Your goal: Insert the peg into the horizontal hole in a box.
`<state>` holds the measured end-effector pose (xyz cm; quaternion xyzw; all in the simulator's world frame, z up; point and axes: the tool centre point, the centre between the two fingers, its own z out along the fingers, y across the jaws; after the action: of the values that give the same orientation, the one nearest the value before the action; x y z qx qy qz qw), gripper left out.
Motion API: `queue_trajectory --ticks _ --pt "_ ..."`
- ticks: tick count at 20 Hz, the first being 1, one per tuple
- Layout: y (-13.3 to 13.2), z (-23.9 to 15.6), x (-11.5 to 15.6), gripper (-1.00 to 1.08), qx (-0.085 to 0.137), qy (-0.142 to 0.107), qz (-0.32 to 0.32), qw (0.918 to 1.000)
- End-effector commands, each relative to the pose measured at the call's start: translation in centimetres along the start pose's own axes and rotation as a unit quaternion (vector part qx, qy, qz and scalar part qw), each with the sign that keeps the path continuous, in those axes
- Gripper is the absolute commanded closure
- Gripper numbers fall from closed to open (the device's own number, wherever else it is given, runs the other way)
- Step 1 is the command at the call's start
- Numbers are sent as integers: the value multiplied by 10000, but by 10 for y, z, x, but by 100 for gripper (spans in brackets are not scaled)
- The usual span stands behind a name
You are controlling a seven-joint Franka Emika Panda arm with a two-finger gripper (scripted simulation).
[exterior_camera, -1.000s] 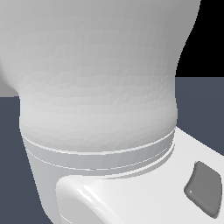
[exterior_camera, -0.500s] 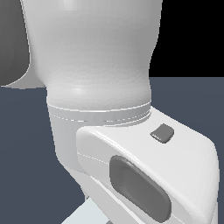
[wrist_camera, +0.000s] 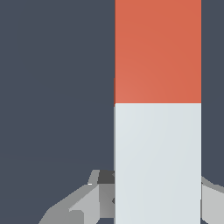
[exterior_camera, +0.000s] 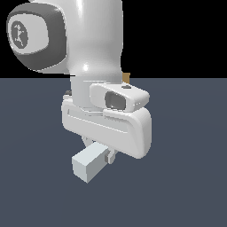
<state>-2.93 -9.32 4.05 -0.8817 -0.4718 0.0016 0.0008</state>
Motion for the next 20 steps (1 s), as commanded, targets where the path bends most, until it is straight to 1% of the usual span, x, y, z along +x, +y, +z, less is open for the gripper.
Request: queue_trajectory --ticks 1,6,11,16,20 --pt "-28 -8 25 108 -16 10 -283 9996" --pt "-80 -19 63 108 -18 9 -758 9971" --pt "-121 -27 89 108 -18 7 -1108 9938" --pt "-145 -32 102 108 -18 7 -1304 9915" --pt "-150 -33 105 108 -17 7 -1340 9910"
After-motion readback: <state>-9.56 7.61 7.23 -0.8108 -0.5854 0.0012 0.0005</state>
